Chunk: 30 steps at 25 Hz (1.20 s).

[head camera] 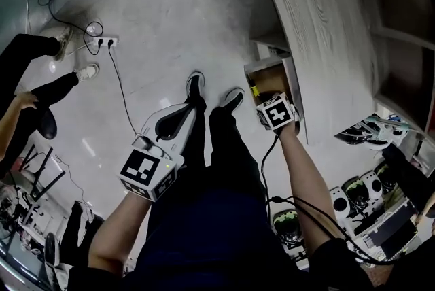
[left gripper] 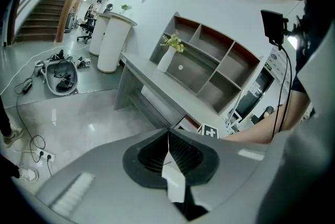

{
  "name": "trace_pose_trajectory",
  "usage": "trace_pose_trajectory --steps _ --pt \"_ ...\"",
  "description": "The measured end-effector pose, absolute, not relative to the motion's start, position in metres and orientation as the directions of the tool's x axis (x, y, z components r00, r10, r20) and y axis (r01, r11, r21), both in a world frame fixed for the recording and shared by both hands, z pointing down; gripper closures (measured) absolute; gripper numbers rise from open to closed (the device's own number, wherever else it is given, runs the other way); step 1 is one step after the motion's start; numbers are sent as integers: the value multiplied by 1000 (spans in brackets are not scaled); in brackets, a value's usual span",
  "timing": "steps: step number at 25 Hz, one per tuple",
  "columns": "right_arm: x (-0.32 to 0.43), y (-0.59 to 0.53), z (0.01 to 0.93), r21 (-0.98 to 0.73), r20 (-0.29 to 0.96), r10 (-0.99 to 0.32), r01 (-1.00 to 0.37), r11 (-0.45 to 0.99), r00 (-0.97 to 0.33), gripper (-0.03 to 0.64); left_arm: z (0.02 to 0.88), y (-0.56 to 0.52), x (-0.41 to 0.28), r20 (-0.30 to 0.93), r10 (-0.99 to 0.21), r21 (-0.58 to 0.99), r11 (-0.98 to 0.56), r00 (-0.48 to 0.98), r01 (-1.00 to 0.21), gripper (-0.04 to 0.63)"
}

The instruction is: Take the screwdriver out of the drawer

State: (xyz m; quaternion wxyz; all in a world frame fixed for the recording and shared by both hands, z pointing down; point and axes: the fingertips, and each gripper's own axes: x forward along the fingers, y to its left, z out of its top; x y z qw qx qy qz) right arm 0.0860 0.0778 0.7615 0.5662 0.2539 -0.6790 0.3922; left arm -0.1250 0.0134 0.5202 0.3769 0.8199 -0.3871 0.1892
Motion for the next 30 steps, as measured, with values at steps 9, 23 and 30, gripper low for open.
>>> trace_pose_trajectory --steps 9,23,30 --pt "93 71 737 -179 980 14 -836 518 -201 589 517 4 -114 588 -472 481 -449 656 -753 591" --pt "104 73 763 -34 997 -30 -790 612 -66 513 522 4 -107 591 -449 508 -439 671 -741 591" --pt "99 72 764 -38 997 -32 -791 611 -72 531 522 1 -118 590 -461 514 -419 663 -748 591"
